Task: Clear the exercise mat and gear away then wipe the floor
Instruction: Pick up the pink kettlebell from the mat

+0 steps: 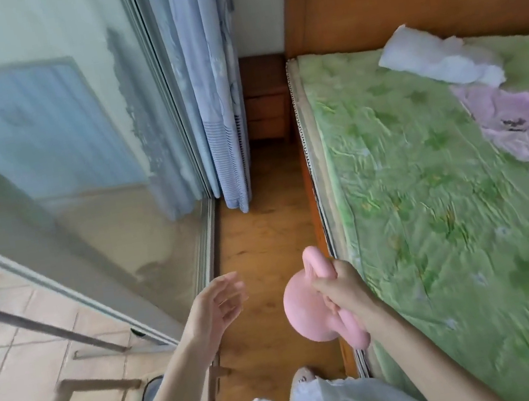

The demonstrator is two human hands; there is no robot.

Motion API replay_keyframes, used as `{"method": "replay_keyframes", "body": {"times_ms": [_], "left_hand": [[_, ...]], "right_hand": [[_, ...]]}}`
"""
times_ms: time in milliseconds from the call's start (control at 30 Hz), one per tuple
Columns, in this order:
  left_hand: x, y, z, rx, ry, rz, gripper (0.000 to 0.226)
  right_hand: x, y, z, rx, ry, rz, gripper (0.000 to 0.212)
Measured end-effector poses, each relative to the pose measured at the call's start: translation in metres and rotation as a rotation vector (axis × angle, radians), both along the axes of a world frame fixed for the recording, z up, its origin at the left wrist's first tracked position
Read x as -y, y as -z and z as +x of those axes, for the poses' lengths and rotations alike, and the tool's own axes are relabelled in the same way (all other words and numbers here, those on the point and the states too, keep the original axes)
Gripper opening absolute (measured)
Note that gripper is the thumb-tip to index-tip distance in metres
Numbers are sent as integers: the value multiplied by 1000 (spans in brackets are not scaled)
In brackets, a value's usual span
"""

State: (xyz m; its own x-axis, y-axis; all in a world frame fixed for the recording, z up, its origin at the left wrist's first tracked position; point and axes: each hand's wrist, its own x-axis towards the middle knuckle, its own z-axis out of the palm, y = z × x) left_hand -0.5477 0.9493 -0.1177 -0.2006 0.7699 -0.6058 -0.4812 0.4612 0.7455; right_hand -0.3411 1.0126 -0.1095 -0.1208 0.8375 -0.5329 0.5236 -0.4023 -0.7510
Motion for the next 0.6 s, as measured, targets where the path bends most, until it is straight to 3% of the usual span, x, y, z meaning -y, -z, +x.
{"method": "replay_keyframes", "body": {"times_ms": [100, 467, 600], "left_hand": [[-46, -5, -6, 33, -24, -13, 22], [-243, 1, -46, 86, 11, -22, 20], [-325, -2, -67, 57, 60, -7, 19]], "right_hand": [[-53, -4, -3, 36, -13, 22, 21], [-231, 0, -40, 23, 148, 43, 9], [-307, 5, -66, 16, 166, 41, 24]]}}
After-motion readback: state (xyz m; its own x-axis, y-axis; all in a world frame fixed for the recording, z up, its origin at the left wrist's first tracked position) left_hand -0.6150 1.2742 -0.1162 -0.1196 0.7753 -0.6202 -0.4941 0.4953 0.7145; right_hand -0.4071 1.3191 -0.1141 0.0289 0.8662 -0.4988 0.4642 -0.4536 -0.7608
